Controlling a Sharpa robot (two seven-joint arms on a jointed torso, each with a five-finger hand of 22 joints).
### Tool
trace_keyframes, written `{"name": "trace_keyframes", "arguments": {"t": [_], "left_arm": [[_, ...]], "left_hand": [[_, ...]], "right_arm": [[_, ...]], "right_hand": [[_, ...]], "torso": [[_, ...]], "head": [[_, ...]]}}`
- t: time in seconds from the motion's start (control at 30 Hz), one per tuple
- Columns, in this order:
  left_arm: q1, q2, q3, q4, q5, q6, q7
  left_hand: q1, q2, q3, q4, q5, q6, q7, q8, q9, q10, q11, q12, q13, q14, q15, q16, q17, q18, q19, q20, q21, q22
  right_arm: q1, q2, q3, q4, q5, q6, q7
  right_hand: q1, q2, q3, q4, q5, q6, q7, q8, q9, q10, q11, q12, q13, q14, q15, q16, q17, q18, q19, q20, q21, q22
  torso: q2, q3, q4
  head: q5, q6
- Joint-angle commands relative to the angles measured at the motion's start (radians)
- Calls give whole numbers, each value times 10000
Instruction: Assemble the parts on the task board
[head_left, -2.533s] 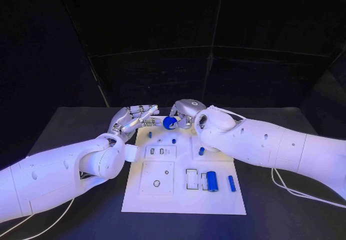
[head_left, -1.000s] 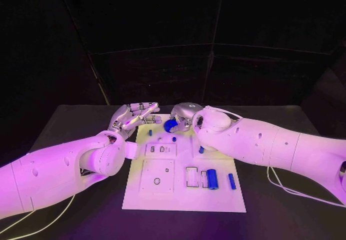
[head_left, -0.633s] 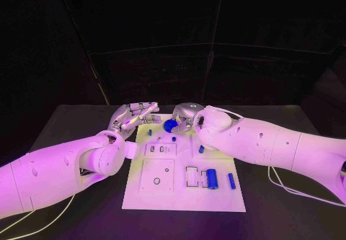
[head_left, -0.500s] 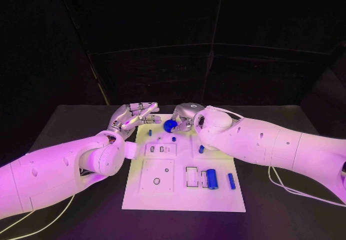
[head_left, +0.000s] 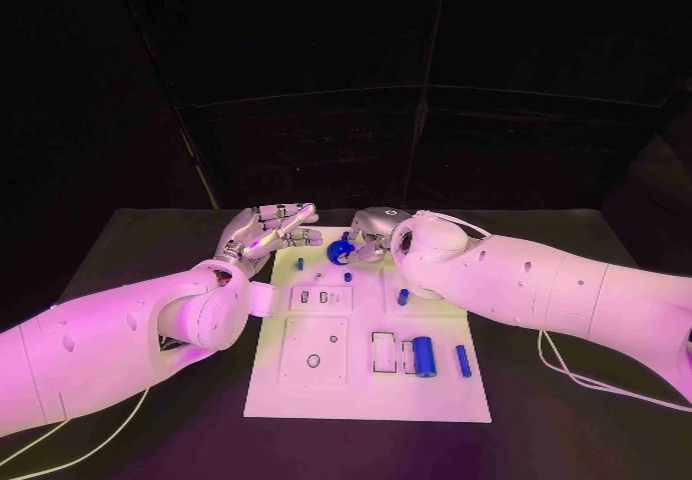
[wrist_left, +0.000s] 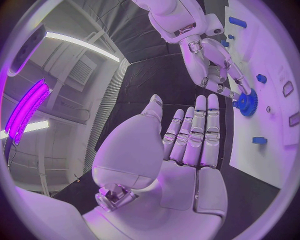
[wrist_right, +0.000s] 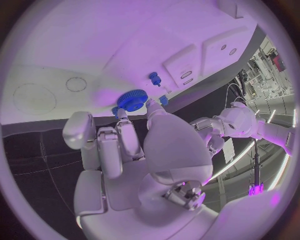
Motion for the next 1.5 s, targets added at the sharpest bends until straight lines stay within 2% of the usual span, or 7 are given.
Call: {"name": "trace_keyframes", "arguments": {"t": [0.03,0.37,0.5,0.73,0.9,1.13,1.5], "left_arm": [[20,-12,9,20,-54,107,41],[20,-76,9,9,-54,107,48],[20,-110,9,4,-54,109,48],[19,-110,8,-55,-54,136,60],[18,-32,8,-150,-54,160,62],[12,70,7,-256,-54,186,56],[-1,147,6,-393,-54,205,49]], "left_hand": [[46,81,16,-64,52,64,40,-54,-14,-17,20,-50,-12,31,3,-69,12,120,66,0,-3,-12],[45,85,13,-66,52,63,44,-60,-15,-21,21,-57,-12,28,4,-75,16,120,65,0,-7,-15],[45,85,13,-66,52,63,44,-60,-15,-21,21,-57,-12,28,4,-75,16,120,65,0,-7,-15],[47,90,8,-76,54,71,42,-67,-13,-18,24,-65,-11,6,11,-99,21,117,54,4,-19,-23],[51,99,4,-88,54,81,40,-74,-12,-12,27,-74,-8,-31,21,-134,24,112,34,9,-37,-35],[51,99,4,-88,54,81,40,-74,-12,-12,27,-74,-8,-31,21,-134,24,112,34,9,-37,-35],[51,99,4,-88,54,81,40,-74,-12,-12,27,-74,-8,-31,21,-134,24,112,34,9,-37,-35]], "right_arm": [[19,-86,2,97,267,-188,141],[6,-1226,0,901,875,-2440,992],[11,-2025,1,1273,2244,-2148,2339],[21,-3408,3,1626,4885,-1146,4213],[21,-4105,1,1529,5399,-734,4747],[-13,-4263,-4,965,4838,-663,4847],[-328,-4015,-5,169,4354,-650,4790]], "right_hand": [[55,101,-84,-16,54,92,21,72,13,71,-10,57,597,1052,31,45,2605,-144,59,-5,46,36],[505,42,-206,-296,299,169,-7,43,-5,136,-44,115,669,1056,-2,51,2622,-155,98,-40,100,93],[930,92,-197,-530,-21,25,39,-33,-25,41,-8,28,593,996,24,-36,2371,-111,-66,-20,-32,-161],[1881,-92,-214,-1201,63,64,26,1,-9,-111,-26,-101,489,911,11,-170,2033,-39,-339,-22,-261,-546],[2183,-205,-286,-1483,0,5,35,-18,-17,-172,-22,-165,433,913,11,-173,2035,-40,-354,-24,-269,-554],[2320,-235,-330,-1618,-63,-47,46,-30,-22,-219,-14,-215,388,917,17,-169,2049,-40,-363,-20,-272,-560],[2458,-236,-360,-1760,-111,-133,63,-41,-28,-297,-1,-299,306,923,28,-161,2074,-35,-380,-12,-282,-588]], "torso": [[-5,-3,-11],[-25,6,-46],[-40,-4,-70],[-87,53,-186],[-96,66,-134],[-78,119,-123],[-79,92,-111]], "head": [[22,6],[15,61],[-41,114],[-40,136],[-99,192],[-173,195],[-216,144]]}}
